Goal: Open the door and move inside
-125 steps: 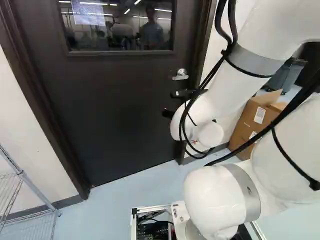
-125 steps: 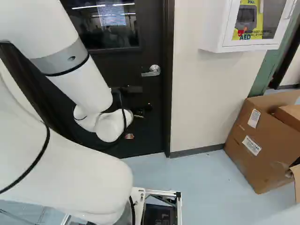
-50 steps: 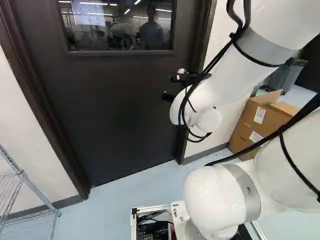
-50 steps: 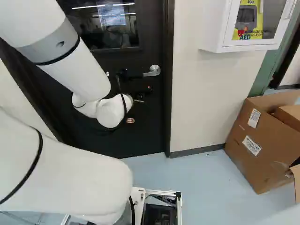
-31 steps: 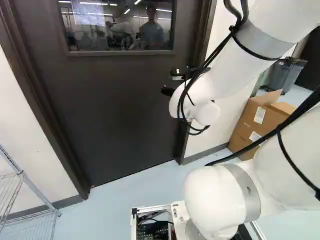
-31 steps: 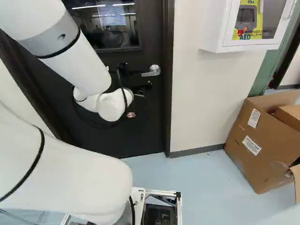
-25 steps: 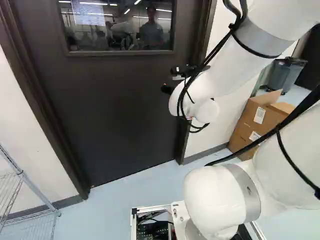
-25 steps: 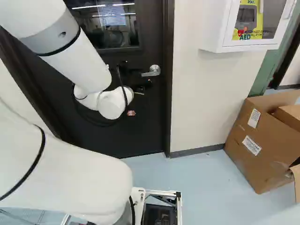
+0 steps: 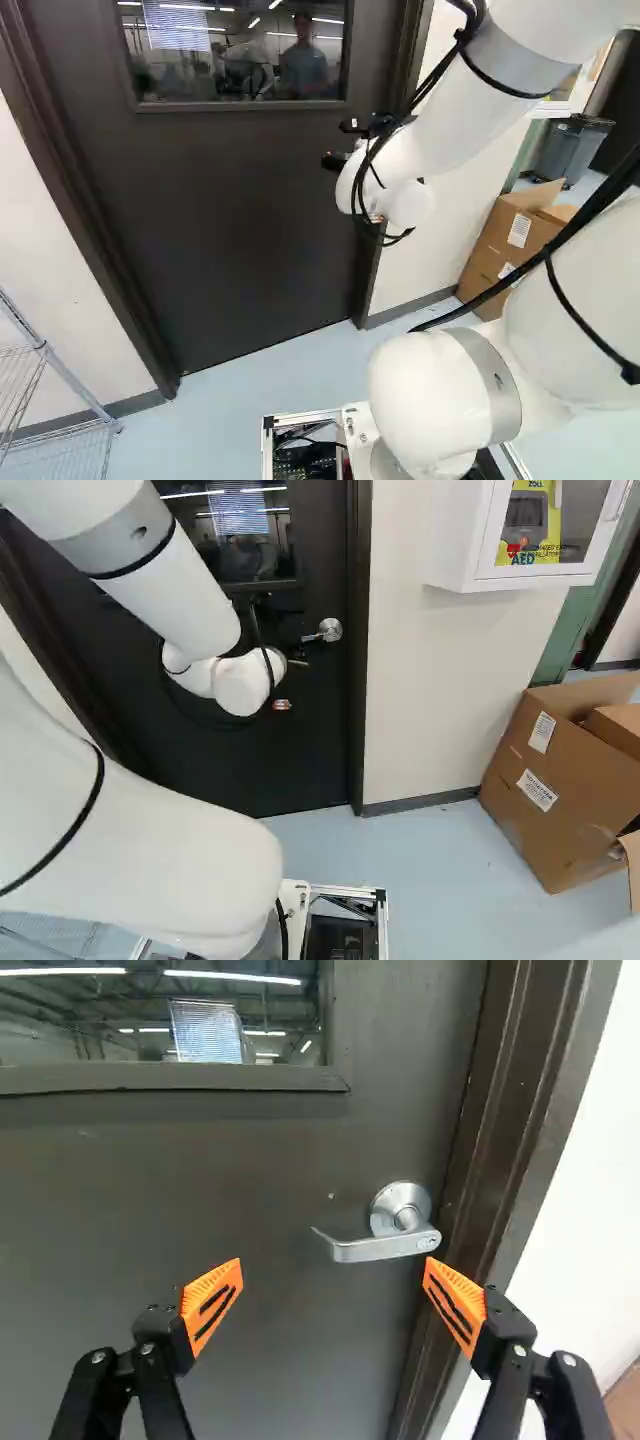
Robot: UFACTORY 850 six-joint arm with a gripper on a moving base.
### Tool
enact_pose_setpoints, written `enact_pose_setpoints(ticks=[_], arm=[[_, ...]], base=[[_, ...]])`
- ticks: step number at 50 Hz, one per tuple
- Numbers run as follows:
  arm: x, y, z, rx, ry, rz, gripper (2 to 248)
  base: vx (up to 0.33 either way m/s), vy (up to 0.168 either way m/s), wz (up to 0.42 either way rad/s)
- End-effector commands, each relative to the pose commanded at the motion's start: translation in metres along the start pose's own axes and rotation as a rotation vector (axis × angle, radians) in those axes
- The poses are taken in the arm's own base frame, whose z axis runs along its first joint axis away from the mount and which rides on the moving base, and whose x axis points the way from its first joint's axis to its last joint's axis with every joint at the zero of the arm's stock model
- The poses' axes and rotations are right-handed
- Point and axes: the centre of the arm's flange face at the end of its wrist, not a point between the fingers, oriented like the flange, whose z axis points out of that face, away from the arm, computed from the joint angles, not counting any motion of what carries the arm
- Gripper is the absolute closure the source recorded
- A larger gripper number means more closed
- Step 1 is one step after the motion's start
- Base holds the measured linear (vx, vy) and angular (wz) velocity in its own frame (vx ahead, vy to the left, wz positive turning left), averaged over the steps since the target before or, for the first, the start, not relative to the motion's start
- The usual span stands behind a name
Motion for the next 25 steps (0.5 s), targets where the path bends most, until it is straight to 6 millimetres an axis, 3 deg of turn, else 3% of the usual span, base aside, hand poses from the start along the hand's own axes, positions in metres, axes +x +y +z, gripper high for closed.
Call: enact_pose_setpoints(ticks=[25], arm=[[0.027,-0.006,0.014,0.064,0.055,-0.057,3]], base=[[0.000,0.000,0.000]])
